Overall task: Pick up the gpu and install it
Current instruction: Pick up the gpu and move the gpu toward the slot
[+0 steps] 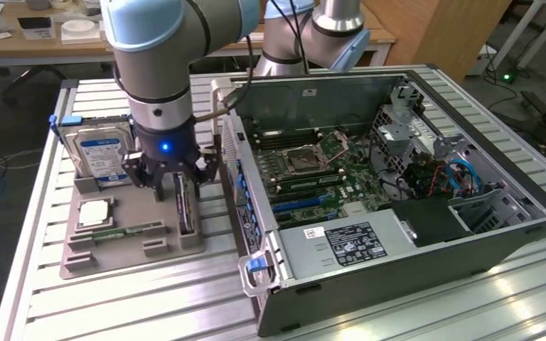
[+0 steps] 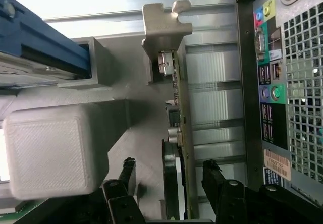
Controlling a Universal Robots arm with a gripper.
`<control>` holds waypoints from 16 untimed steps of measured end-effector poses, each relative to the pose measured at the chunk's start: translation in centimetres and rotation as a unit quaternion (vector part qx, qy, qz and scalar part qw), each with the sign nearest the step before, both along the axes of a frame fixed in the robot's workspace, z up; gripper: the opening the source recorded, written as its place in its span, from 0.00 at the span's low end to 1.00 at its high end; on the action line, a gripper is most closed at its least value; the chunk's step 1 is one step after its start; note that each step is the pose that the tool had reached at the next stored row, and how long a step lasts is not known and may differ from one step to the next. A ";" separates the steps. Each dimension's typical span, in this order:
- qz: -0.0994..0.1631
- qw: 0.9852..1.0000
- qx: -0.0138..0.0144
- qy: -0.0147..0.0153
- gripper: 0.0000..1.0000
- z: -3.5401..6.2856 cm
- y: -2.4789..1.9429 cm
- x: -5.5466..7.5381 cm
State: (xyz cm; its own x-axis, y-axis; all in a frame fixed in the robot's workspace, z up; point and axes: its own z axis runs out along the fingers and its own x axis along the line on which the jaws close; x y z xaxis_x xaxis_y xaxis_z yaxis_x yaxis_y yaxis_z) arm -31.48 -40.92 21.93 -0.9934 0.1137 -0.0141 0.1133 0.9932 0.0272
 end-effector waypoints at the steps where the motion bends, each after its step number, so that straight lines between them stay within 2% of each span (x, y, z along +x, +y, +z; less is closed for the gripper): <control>1: -0.001 1.000 0.000 0.000 0.65 -0.18 0.00 0.0; 6: -0.004 1.000 -0.001 0.000 0.65 -1.06 0.02 0.0; 14: -0.004 1.000 -0.001 0.000 0.65 -1.11 0.03 0.0; 15: -0.004 1.000 -0.001 0.000 0.63 -1.11 0.03 0.0; 16: -0.004 1.000 -0.001 0.000 0.57 -1.11 0.02 0.0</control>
